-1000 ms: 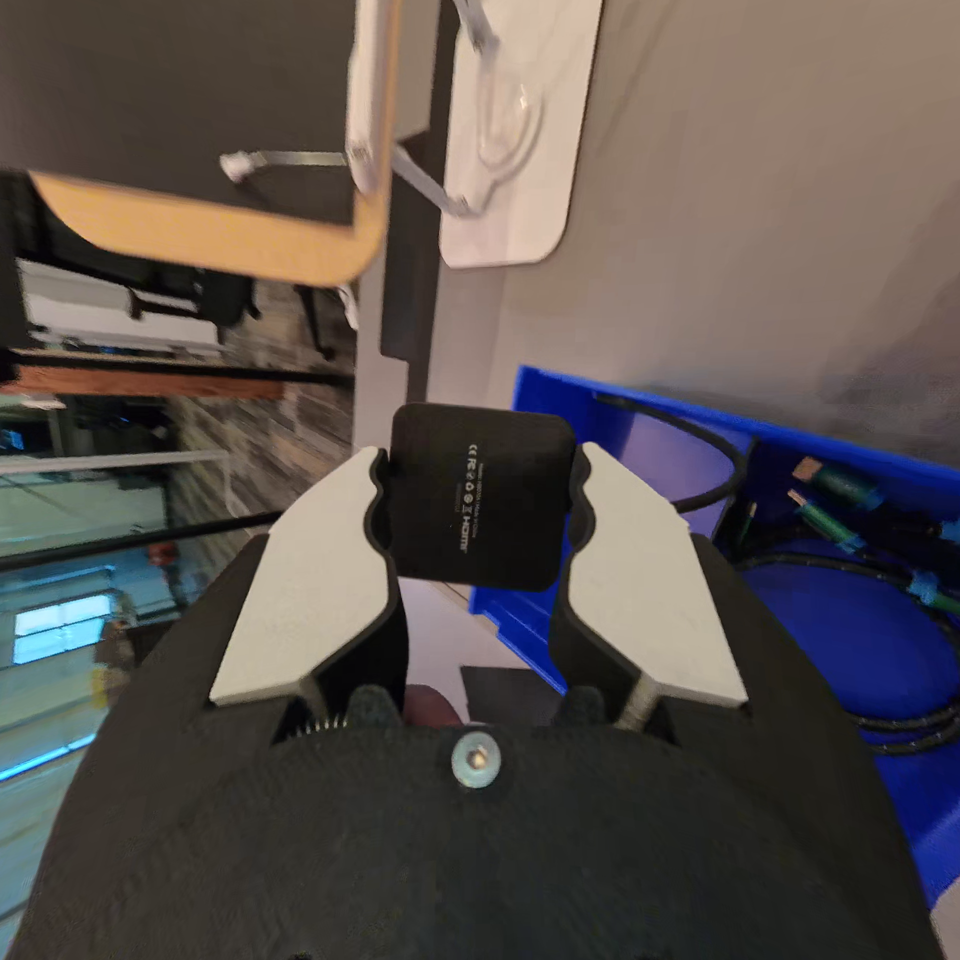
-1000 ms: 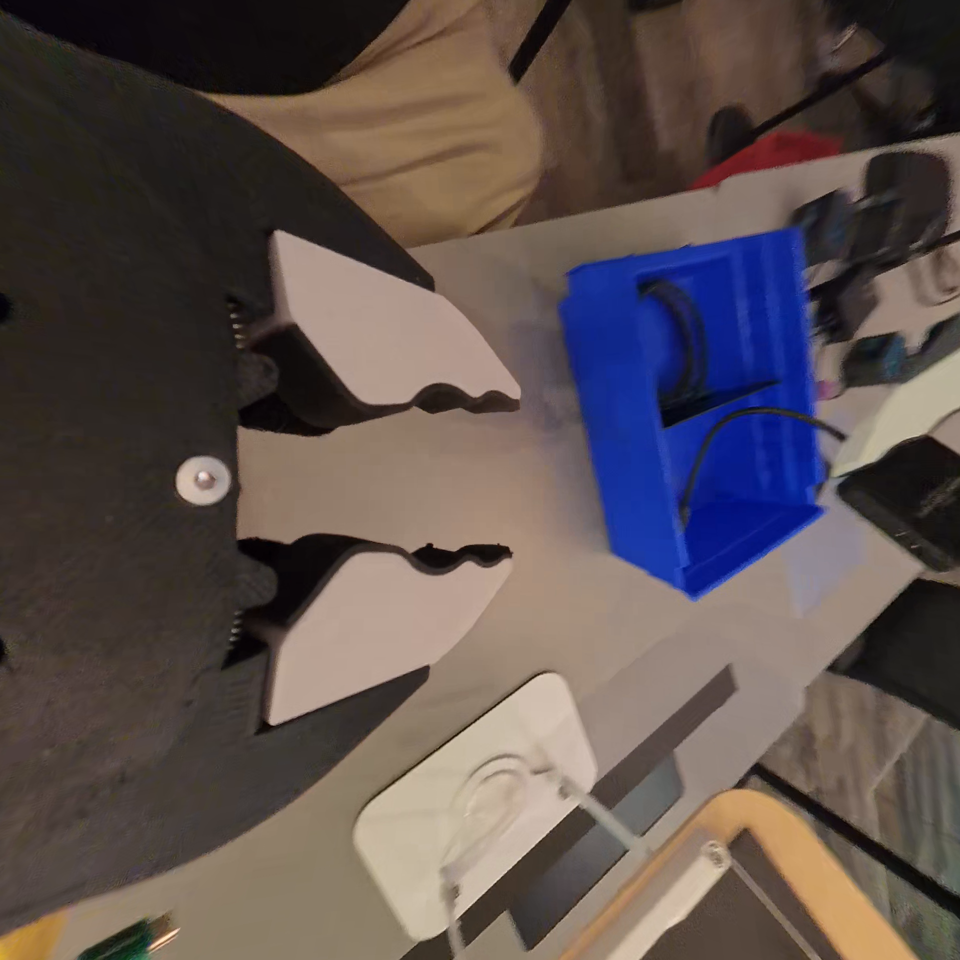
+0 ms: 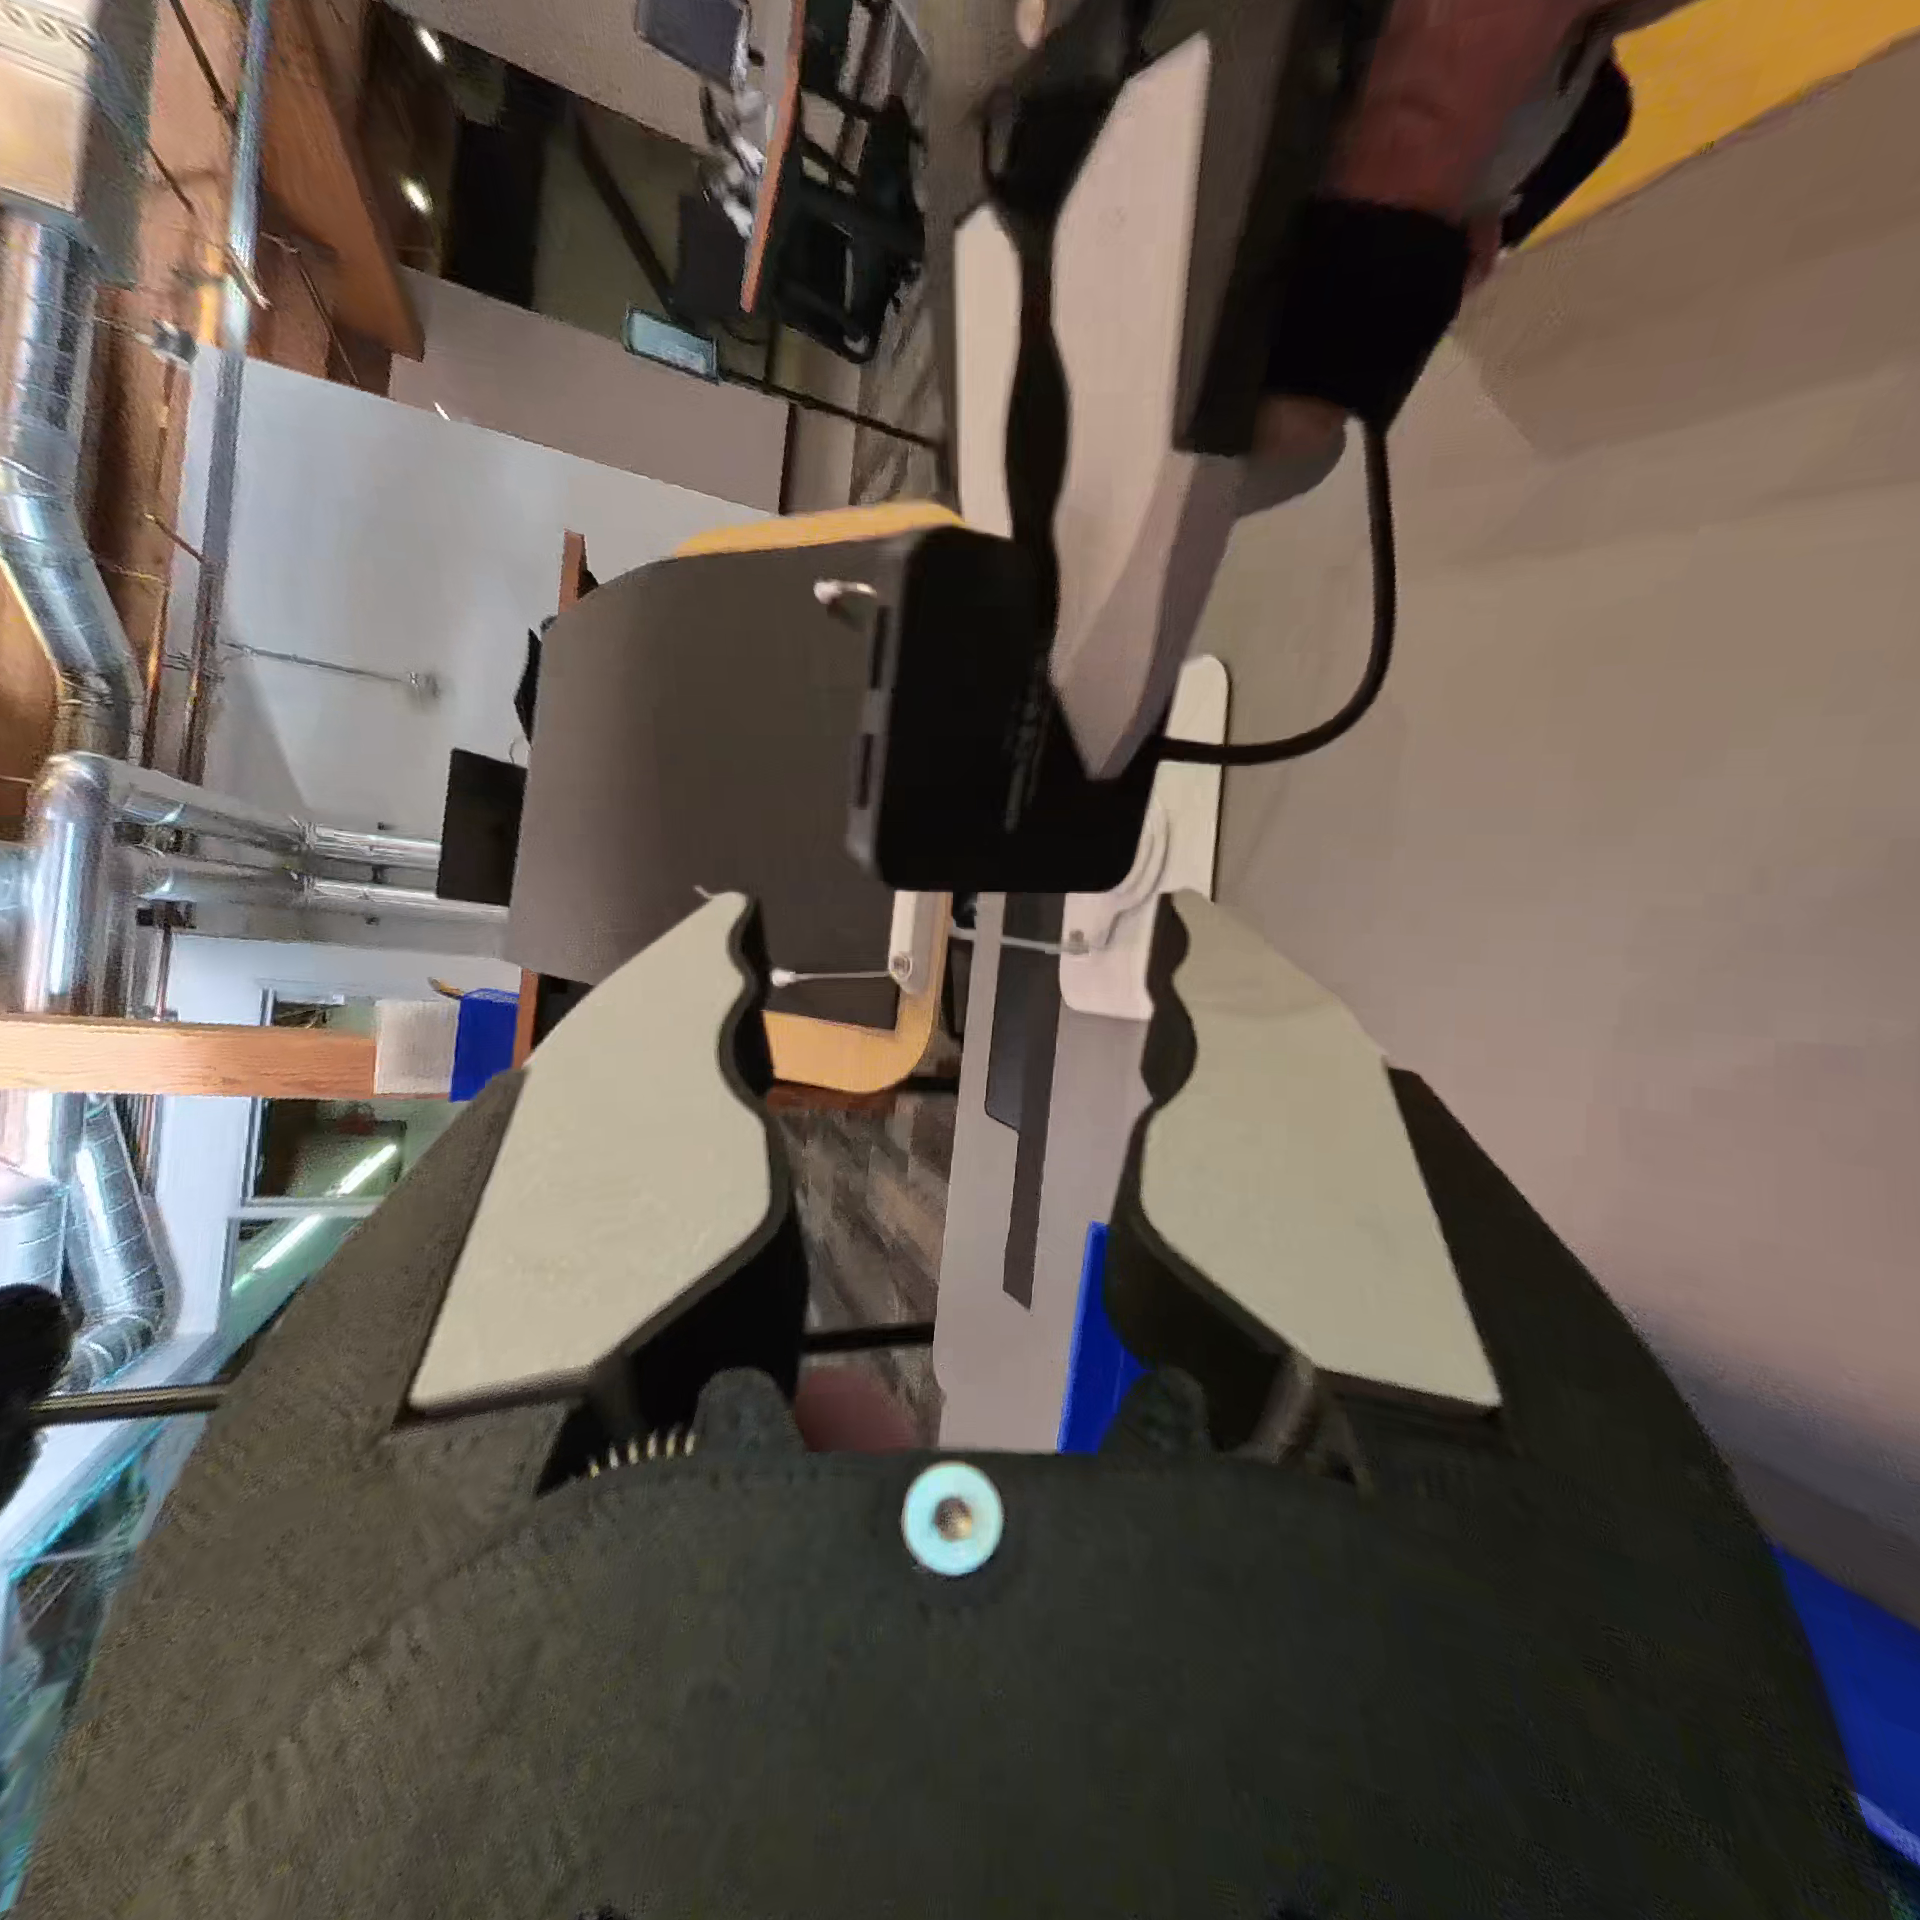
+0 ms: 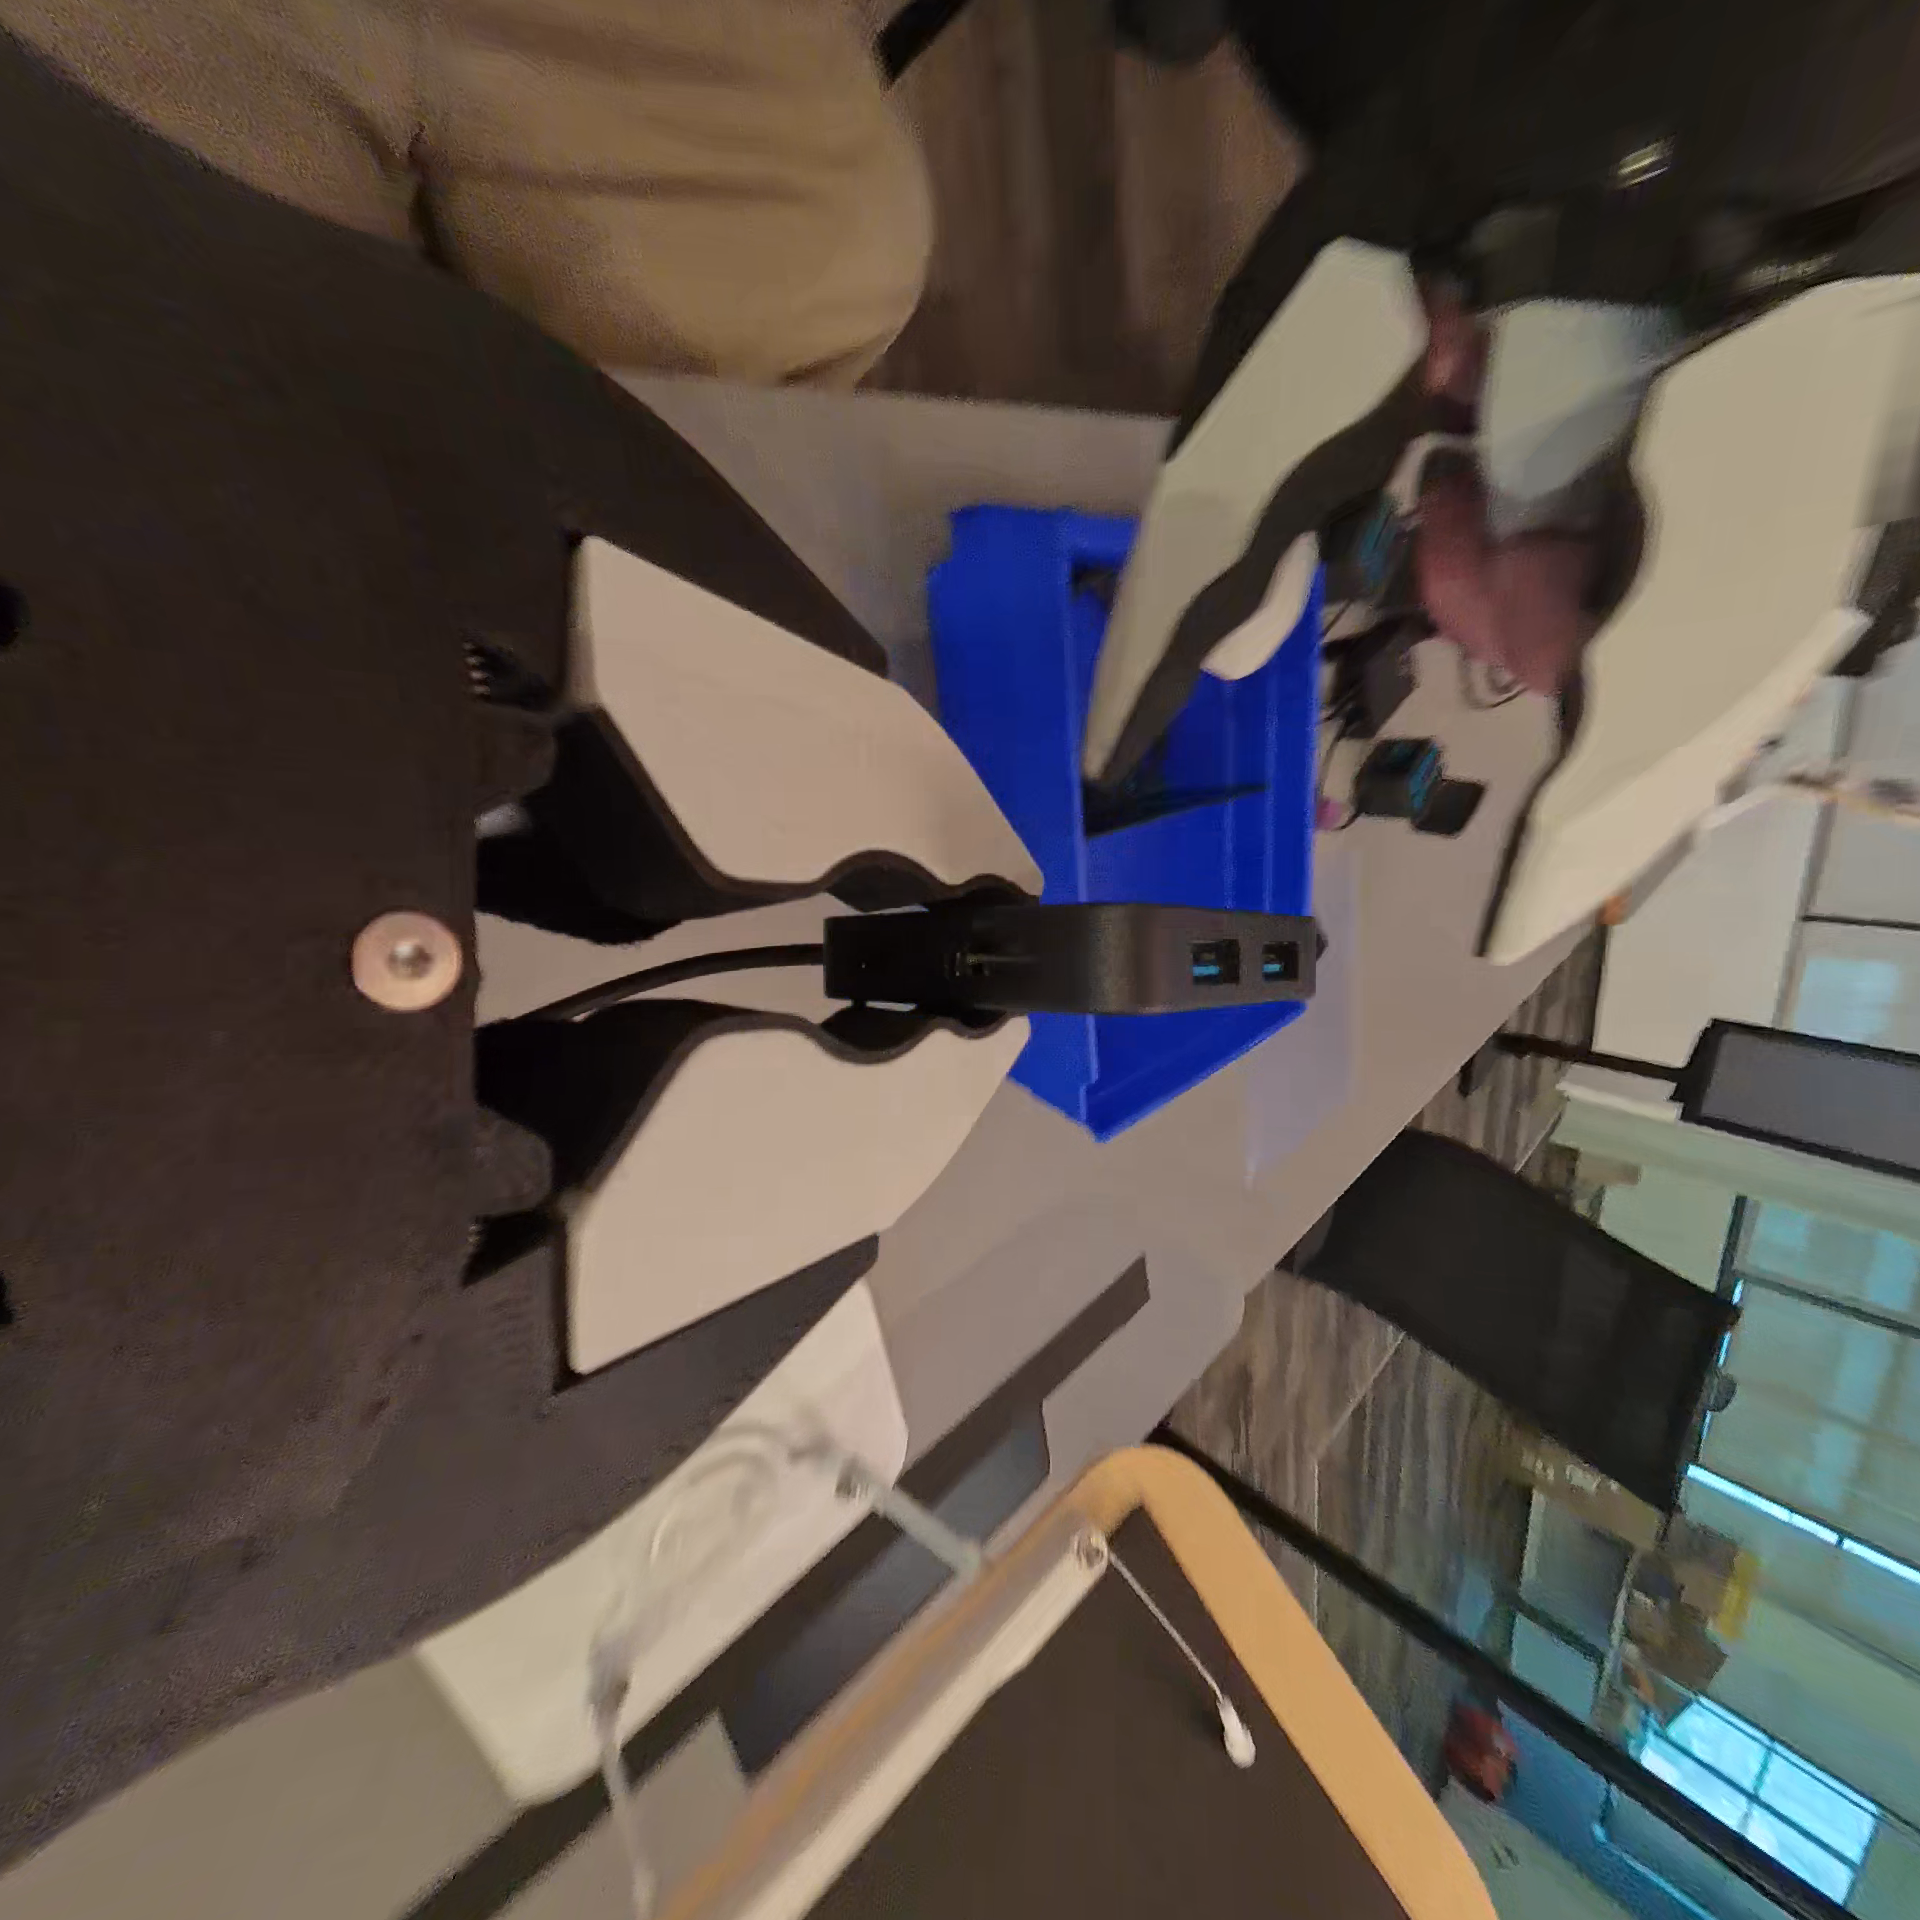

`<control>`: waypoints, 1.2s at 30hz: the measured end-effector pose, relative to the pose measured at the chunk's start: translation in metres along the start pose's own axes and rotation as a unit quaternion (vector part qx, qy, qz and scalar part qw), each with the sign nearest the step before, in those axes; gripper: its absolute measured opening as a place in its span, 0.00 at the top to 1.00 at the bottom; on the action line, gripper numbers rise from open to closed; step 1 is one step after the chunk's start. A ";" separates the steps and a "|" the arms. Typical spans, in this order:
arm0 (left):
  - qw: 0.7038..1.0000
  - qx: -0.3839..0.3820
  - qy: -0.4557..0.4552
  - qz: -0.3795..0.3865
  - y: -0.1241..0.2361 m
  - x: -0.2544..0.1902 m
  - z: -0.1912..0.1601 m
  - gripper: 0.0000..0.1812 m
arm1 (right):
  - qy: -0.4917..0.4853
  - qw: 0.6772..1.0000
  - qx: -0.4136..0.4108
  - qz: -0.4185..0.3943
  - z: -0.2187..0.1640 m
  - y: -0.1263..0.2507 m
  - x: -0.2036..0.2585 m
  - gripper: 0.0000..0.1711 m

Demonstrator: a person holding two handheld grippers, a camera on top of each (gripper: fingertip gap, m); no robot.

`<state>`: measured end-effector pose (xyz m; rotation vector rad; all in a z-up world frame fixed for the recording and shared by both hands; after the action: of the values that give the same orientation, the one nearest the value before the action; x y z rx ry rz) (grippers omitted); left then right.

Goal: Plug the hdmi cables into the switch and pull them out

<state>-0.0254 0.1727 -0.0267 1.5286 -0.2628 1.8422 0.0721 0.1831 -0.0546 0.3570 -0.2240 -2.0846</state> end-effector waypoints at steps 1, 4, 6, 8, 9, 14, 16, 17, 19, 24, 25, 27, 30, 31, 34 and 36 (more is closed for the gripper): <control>1.000 -0.011 0.008 0.005 0.003 0.002 0.001 0.64 | 0.026 0.999 0.014 -0.014 -0.002 0.001 0.000 0.93; 1.000 -0.003 -0.002 0.004 0.002 0.002 0.002 0.66 | 0.099 0.993 0.040 -0.046 -0.005 0.003 0.006 0.92; 1.000 0.000 -0.016 -0.001 0.000 -0.001 0.004 0.68 | 0.140 0.987 0.052 -0.059 -0.007 0.002 0.011 0.92; 0.999 -0.010 -0.021 -0.027 -0.002 -0.011 0.008 0.70 | 0.180 0.980 0.069 -0.057 -0.009 0.000 0.019 0.92; 0.999 -0.009 -0.026 -0.039 -0.004 -0.015 0.008 0.71 | 0.200 0.975 0.081 -0.058 -0.011 -0.002 0.022 0.92; 0.995 -0.008 -0.028 -0.100 -0.010 -0.037 0.008 0.90 | 0.262 0.955 0.121 -0.074 -0.015 -0.008 0.029 0.92; 0.995 -0.013 0.010 -0.094 -0.013 -0.038 0.006 0.92 | 0.259 0.954 0.117 -0.097 -0.013 -0.007 0.025 0.87; 0.995 -0.011 0.037 -0.094 -0.015 -0.038 0.004 0.92 | 0.254 0.954 0.109 -0.119 -0.010 -0.004 0.022 0.81; 0.990 -0.012 0.103 -0.099 -0.018 -0.037 -0.002 0.93 | 0.250 0.952 0.092 -0.148 -0.006 0.001 0.017 0.73; 0.941 -0.052 0.311 -0.124 -0.023 -0.036 -0.013 0.92 | 0.281 0.937 0.091 -0.186 -0.007 0.006 0.015 0.60; 0.924 -0.069 0.348 -0.141 -0.022 -0.036 -0.013 0.92 | 0.290 0.933 0.094 -0.189 -0.008 0.004 0.017 0.58; 0.888 -0.099 0.424 -0.150 -0.022 -0.033 -0.011 0.92 | 0.307 0.926 0.100 -0.195 -0.012 -0.002 0.019 0.52; 0.825 -0.142 0.521 -0.168 -0.020 -0.029 -0.008 0.92 | 0.330 0.913 0.110 -0.213 -0.017 -0.011 0.021 0.44; 0.806 -0.147 0.547 -0.171 -0.020 -0.029 -0.008 0.92 | 0.334 0.910 0.109 -0.222 -0.017 -0.013 0.021 0.41; 0.760 -0.176 0.598 -0.186 -0.019 -0.034 -0.002 0.93 | 0.313 0.909 0.109 -0.253 -0.018 -0.015 0.017 0.41; 0.734 -0.188 0.622 -0.201 -0.019 -0.039 0.003 0.93 | 0.313 0.906 0.117 -0.260 -0.022 -0.019 0.016 0.41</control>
<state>-0.0093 0.1687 -0.0671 -0.1313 0.3101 1.8714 0.0568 0.1784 -0.0830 1.3271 0.0191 -2.3286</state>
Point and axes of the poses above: each gripper's, where its closed fingertips meet, y back along the fingers, z out of its top, x = y × z across the jaws, the point moved 5 cm from there along y, back along the fingers, and after that the axes turned 3 degrees about x, right-handed, at the moved point
